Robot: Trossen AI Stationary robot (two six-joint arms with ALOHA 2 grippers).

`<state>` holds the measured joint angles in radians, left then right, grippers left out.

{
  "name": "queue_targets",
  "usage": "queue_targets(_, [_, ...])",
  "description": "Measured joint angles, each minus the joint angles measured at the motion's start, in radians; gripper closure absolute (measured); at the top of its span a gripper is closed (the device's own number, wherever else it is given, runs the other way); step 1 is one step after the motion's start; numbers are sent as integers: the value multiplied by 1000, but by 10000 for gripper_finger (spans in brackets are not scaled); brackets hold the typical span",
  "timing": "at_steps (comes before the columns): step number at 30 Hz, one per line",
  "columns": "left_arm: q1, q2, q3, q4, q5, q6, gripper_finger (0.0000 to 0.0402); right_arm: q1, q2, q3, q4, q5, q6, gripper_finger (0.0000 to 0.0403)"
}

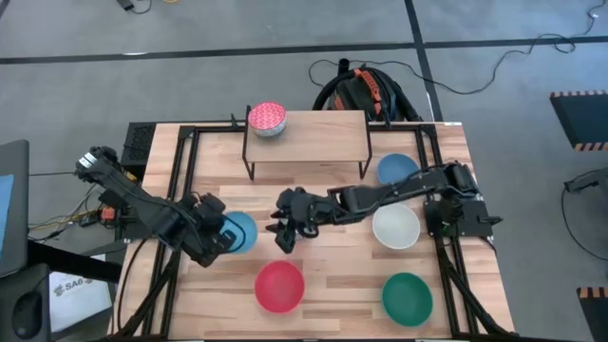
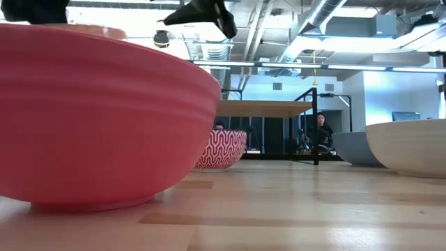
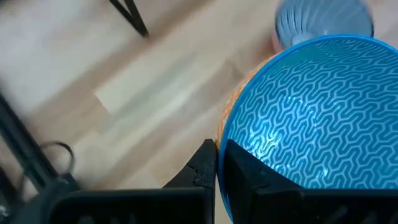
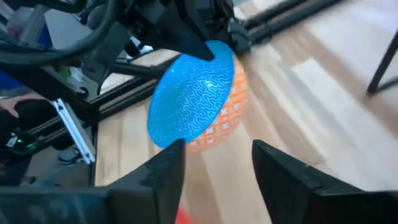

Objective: Place and stack bowls onto a shelf
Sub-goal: Stack the light blue pattern bowl on top of the red pattern bowl on the shelf

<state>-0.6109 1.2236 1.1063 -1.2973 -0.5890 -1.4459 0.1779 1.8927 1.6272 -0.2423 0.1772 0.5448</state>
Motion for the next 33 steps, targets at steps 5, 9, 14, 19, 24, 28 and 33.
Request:
queue_targets(5, [7, 0, 48, -57, -107, -36, 401, -18, -5, 54, 16, -1, -59, 142])
queue_targets(9, [-12, 0, 51, -90, -111, -48, 401, -22, -7, 119, -9, 8, -75, 138])
queue_targets(14, [-41, 0, 51, -154, -111, -72, 401, -15, -6, 161, -13, 30, -27, 138])
queue_targets(19, [-28, -8, 51, -148, -133, 6, 401, 10, -6, 161, -73, 96, 29, 138])
queue_targets(24, [19, -6, 51, -97, -165, 85, 401, 10, -6, 161, -96, 137, 41, 138])
queue_targets(28, [55, -6, 51, -34, -211, 159, 401, -1, -6, 161, -132, 119, 41, 138])
queue_targets(33, [84, -6, 51, 69, -206, 232, 401, 8, -6, 161, -170, 160, 42, 138])
